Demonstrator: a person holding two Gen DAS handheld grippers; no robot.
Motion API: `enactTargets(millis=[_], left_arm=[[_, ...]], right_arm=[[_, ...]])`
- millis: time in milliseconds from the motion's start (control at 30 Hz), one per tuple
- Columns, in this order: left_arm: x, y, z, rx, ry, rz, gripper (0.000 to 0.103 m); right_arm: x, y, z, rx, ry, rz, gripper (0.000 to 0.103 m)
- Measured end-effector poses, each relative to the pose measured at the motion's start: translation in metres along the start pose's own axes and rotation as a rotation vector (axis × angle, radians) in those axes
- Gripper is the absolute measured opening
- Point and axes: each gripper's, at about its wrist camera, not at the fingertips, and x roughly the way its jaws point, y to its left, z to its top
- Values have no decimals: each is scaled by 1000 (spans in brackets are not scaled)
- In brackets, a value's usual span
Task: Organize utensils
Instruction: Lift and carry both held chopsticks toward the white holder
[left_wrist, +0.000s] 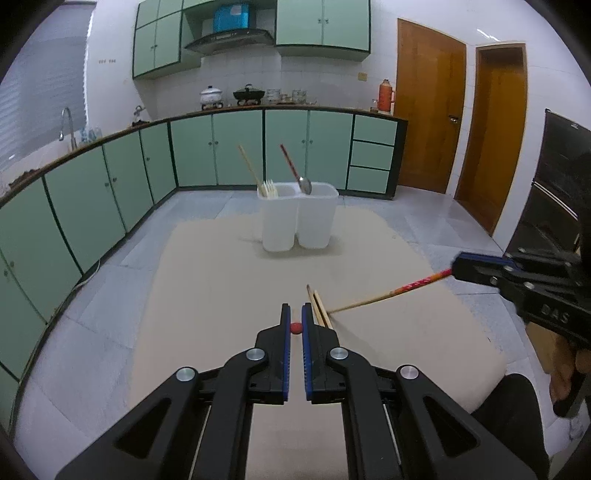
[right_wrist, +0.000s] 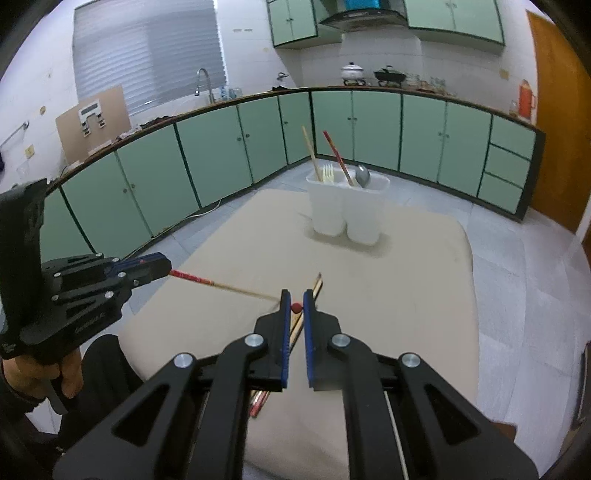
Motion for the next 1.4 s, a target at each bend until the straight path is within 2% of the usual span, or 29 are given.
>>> enactTargets(millis=[567,800,1067,1233,1400], left_arm=[[44,30,97,24,59,-114,6],[53,39,172,42,21,-122,6],[67,39,246,50,-70,-69,6],[98,43,264,26,-64,-57,6],[140,47,253,3,-16,-62,6]], right_arm=[[33,-18,120,-90,115,4,5],[22,-32,183,-102,59,-43,5],[31,-57,269,-62,-21,-89,5],[62,-73,292,-60,-29,-123,5],[104,-91,289,-49,-24,-141,5]])
